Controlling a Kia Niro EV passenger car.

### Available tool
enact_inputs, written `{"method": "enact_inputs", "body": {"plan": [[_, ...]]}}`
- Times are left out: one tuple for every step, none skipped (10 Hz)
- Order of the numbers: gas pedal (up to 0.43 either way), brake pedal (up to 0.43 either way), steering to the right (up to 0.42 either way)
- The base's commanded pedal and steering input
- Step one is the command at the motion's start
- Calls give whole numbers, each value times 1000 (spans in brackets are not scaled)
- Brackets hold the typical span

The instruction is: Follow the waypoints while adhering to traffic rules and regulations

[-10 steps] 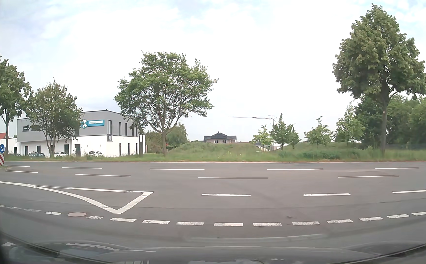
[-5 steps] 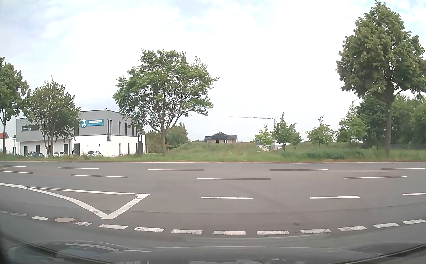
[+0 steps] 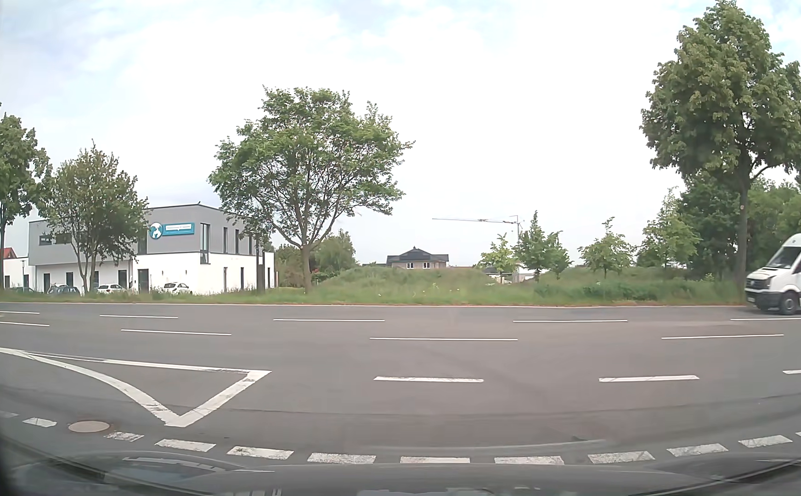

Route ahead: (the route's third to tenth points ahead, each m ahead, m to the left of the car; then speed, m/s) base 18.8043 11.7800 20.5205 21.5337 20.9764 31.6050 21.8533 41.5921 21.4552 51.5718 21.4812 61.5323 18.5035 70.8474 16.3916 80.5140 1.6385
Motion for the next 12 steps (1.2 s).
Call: {"method": "enact_inputs", "body": {"plan": [[0,0,-24],[0,0,-24],[0,0,-24],[0,12,-24],[0,61,-23],[0,104,-24],[0,134,-24],[0,159,-24],[0,171,-24],[0,183,-24],[0,195,-24],[0,201,-24]]}}
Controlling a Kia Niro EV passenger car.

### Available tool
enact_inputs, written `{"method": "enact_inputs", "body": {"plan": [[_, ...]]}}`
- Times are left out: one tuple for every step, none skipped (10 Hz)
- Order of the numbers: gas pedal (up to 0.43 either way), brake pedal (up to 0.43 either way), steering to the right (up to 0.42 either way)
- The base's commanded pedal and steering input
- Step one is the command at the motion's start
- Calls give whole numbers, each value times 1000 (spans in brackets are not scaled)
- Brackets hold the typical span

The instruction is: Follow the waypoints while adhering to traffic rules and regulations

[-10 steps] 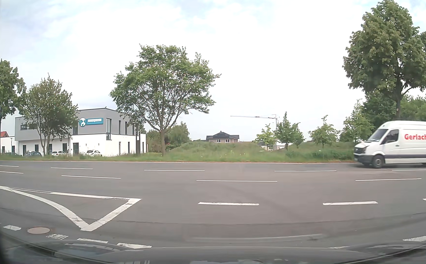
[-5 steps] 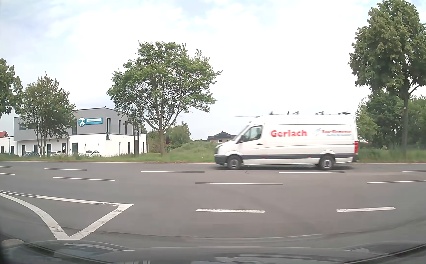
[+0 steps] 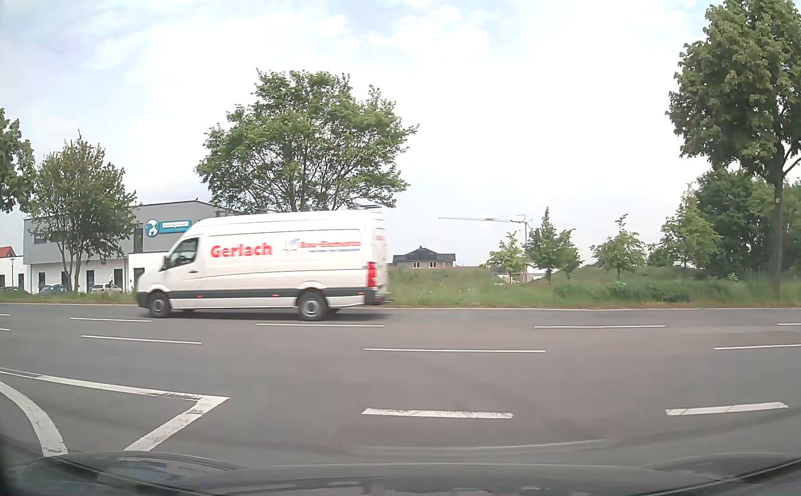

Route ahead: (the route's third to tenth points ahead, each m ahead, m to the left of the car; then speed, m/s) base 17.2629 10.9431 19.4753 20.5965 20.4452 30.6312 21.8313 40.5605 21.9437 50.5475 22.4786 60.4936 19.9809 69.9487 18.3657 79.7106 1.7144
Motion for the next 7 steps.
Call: {"method": "enact_inputs", "body": {"plan": [[0,207,-25],[0,207,-25],[0,207,-25],[0,207,-26],[0,213,-26],[0,213,-25],[0,213,-26]]}}
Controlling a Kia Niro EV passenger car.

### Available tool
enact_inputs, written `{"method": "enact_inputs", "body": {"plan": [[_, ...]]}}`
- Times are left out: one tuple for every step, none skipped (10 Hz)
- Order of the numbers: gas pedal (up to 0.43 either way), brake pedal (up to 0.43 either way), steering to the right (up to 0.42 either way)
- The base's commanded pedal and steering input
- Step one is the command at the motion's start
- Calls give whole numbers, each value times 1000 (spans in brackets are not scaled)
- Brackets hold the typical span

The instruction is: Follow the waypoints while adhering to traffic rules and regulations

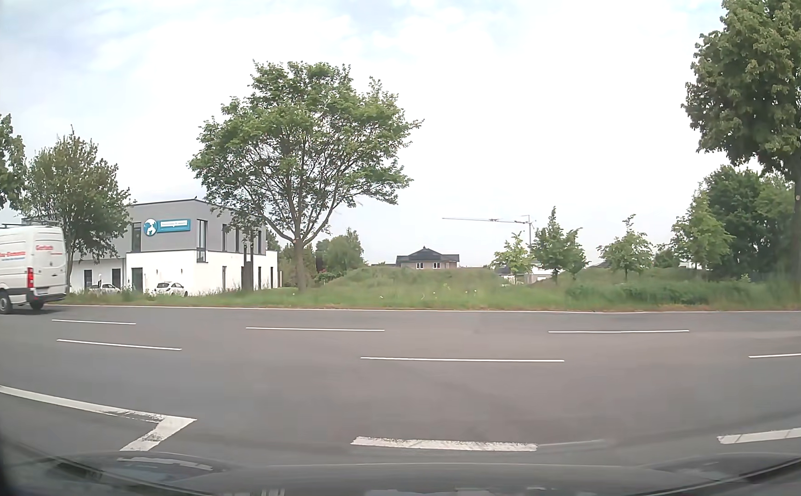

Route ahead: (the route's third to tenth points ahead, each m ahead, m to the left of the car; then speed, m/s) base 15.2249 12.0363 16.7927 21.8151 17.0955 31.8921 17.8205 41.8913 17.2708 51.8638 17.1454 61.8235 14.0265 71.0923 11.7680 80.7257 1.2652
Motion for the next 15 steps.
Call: {"method": "enact_inputs", "body": {"plan": [[0,213,-26],[0,207,-26],[0,213,-27],[0,207,-27],[0,207,-27],[0,207,-27],[0,207,-29],[0,207,-33],[0,201,-34],[0,189,-34],[0,189,-34],[0,189,-34],[0,189,-35],[0,189,-35],[0,189,-35]]}}
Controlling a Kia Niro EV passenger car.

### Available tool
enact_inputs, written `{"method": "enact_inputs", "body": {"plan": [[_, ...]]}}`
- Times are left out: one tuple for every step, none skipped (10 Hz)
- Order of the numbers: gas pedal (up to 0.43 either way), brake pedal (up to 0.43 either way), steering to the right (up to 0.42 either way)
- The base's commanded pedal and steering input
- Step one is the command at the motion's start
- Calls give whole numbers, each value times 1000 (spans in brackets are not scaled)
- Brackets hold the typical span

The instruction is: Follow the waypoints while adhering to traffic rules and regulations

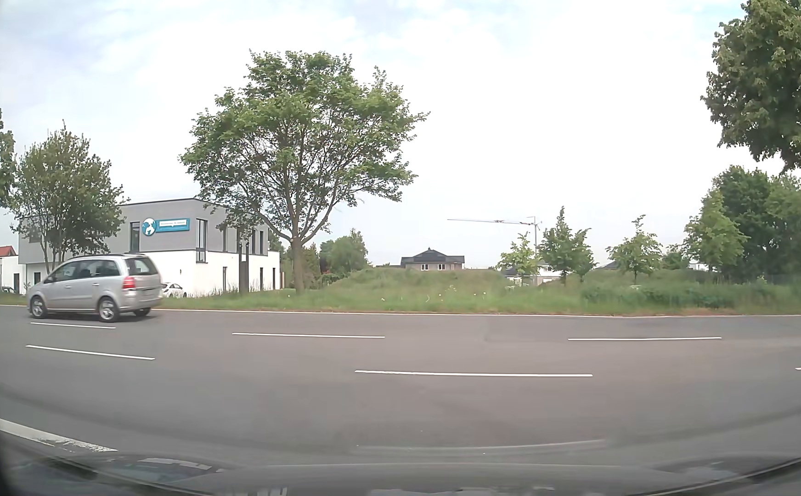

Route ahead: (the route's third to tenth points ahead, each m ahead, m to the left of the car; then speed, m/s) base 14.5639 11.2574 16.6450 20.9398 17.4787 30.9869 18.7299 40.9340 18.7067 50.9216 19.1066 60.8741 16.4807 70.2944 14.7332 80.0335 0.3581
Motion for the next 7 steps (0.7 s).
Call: {"method": "enact_inputs", "body": {"plan": [[0,189,-35],[0,189,-35],[0,189,-35],[0,189,-35],[0,189,-35],[0,189,-35],[0,189,-35]]}}
